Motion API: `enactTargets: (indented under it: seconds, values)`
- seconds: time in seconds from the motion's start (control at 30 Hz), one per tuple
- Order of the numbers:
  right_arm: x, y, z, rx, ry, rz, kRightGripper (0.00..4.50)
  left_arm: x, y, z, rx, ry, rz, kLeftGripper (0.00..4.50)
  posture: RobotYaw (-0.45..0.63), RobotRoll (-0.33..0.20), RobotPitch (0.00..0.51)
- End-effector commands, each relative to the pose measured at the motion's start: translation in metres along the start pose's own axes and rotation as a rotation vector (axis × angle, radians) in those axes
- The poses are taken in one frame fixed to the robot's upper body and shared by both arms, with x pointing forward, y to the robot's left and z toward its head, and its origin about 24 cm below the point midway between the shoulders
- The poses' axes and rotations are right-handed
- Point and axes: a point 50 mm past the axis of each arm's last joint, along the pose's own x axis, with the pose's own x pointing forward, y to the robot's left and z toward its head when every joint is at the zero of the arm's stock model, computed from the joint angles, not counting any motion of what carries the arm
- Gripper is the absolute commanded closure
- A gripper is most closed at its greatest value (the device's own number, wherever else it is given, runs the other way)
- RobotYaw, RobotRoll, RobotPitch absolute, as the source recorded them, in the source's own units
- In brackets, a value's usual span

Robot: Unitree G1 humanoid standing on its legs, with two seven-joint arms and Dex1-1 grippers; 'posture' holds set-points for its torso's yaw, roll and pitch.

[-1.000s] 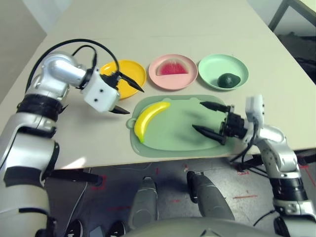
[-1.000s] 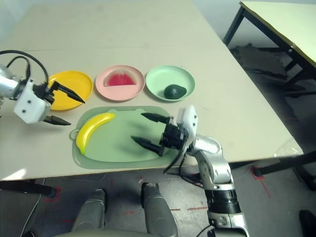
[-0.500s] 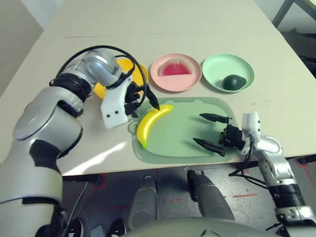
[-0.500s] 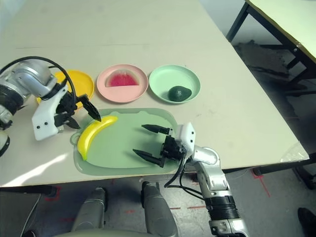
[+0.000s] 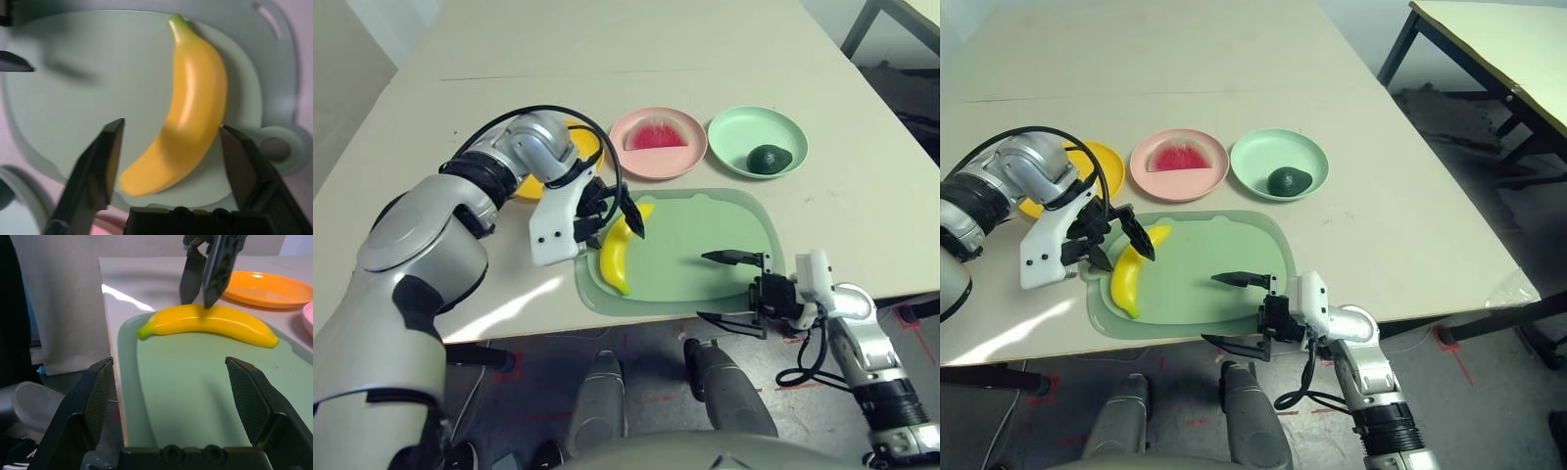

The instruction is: Place the fruits into color-matched plates.

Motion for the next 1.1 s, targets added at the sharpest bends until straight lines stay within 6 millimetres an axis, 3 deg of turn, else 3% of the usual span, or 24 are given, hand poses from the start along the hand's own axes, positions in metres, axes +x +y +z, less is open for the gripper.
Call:
enactTargets:
  seconds: [0.03,0.17,0.3,0.53,0.73,0.9,1.1]
  values:
    - [-0.001,0.002,-0.004,0.008,0.015,0.005,0.0,-0.004,-0.005,-0.001,-0.042,0.009,-0.04,1.88,-0.2,0.0,0.195]
    - [-0.002,0.001,-0.004,0.004,0.02,0.011,0.0,-0.009,-0.011,-0.002,-0.113,0.02,-0.039,3.18,-0.2,0.0,0.195]
    - [0.002,-0.002,-0.002,-0.005,0.005,0.012,0.0,-0.031,-0.017,-0.007,-0.252,0.081,0.024,4.49,-0.18,0.0,0.194]
    - [0.005,-0.003,-0.004,-0.002,-0.005,0.018,0.0,-0.068,-0.036,-0.01,-0.441,0.208,0.128,4.49,-0.16,0.0,0.196]
    - [0.006,-0.006,-0.005,0.001,-0.001,0.029,0.0,-0.066,-0.03,-0.006,-0.421,0.166,0.173,4.49,-0.14,0.0,0.201]
    - [0.007,-0.007,-0.006,-0.001,0.005,0.032,0.0,-0.049,-0.007,0.0,-0.283,0.079,0.13,3.3,-0.15,0.0,0.201]
    - [0.007,-0.004,-0.006,0.0,0.008,0.023,0.0,-0.022,0.001,0.002,-0.163,0.008,0.017,1.27,-0.18,0.0,0.198]
